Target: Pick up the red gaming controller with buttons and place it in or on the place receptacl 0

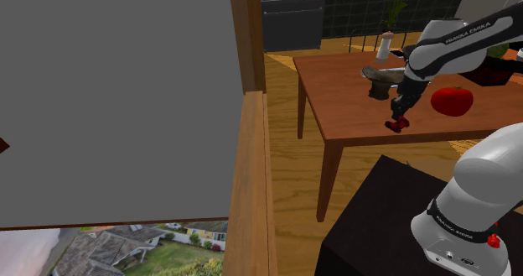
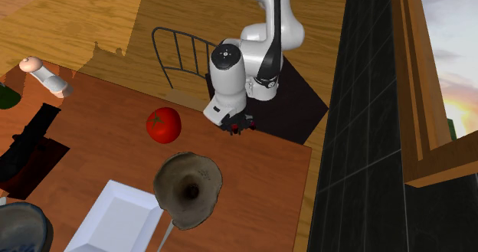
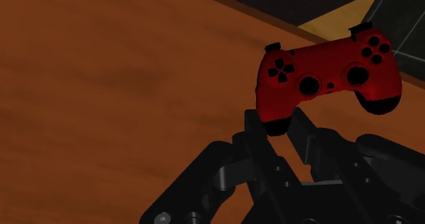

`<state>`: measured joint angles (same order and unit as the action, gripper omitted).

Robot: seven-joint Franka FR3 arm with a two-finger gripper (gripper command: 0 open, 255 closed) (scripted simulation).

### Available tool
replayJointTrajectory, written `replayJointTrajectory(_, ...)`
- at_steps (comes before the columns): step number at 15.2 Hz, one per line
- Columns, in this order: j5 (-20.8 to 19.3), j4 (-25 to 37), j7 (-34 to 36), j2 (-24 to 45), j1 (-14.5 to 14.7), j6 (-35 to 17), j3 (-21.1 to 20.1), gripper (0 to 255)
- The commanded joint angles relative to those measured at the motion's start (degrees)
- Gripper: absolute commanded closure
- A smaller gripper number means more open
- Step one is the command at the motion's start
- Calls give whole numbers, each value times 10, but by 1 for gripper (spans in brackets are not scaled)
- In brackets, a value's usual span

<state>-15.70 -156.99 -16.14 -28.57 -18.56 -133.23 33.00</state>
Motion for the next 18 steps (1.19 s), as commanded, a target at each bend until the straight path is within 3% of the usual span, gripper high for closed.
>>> replayJointTrajectory(1,-1,5,4,-17,-4,22,-8,255)
replayJointTrajectory(12,7,58,12,-70,-8,127,-38,255)
replayJointTrajectory(13,5,50,12,-67,-9,116,-36,255)
replayJointTrajectory(14,5,50,12,-67,-9,116,-36,0)
replayJointTrajectory(17,-79,28,-74,-35,4,130,-50,0)
replayJointTrajectory(18,-81,28,-77,-34,4,130,-50,0)
